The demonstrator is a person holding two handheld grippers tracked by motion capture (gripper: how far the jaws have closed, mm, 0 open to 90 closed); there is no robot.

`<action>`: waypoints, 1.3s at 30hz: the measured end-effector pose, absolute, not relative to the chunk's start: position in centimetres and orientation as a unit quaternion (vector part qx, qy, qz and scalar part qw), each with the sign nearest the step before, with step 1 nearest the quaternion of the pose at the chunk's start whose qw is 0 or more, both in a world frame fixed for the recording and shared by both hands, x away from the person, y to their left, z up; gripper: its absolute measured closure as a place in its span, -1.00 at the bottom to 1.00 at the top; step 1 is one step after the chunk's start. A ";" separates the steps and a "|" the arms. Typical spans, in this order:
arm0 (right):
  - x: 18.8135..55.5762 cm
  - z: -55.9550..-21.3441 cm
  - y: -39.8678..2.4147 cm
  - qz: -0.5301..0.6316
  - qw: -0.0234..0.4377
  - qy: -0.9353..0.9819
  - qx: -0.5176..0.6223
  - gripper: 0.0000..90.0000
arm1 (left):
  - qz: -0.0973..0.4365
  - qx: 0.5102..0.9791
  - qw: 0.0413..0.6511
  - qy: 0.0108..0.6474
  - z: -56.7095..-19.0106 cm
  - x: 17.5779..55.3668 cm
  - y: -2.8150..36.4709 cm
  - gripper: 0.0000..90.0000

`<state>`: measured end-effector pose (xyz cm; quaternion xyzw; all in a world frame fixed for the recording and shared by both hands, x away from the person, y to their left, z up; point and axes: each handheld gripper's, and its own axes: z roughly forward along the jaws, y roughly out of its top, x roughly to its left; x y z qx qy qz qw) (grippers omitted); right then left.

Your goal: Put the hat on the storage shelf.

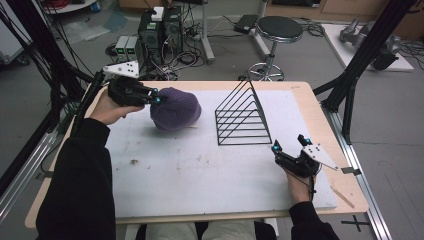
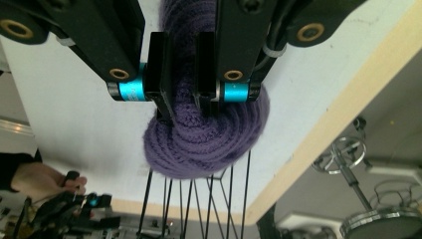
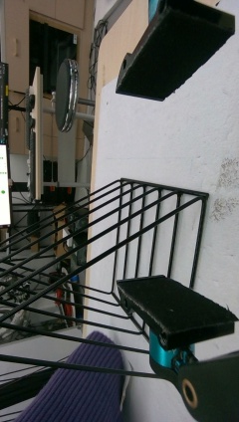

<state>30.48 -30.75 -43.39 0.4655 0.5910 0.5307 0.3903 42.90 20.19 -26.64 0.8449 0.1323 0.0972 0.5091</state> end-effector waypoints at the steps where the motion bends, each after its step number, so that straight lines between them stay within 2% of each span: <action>1: 30.5 -43.4 -30.8 0.531 0.391 0.592 0.464 -0.78 | 0.098 0.842 0.515 0.130 -26.3 42.8 20.2 0.80; 13: 30.5 -43.4 -30.7 0.535 0.386 0.593 0.462 -0.78 | 0.116 0.823 0.549 0.085 -23.0 40.5 19.6 0.79; 26: 30.5 -43.3 -30.7 0.537 0.389 0.594 0.456 -0.78 | 0.127 0.810 0.573 0.009 -19.6 37.5 17.2 0.79; 39: 30.3 -43.3 -30.7 0.542 0.385 0.592 0.456 -0.78 | 0.108 0.769 0.629 -0.035 -18.3 35.6 15.4 0.78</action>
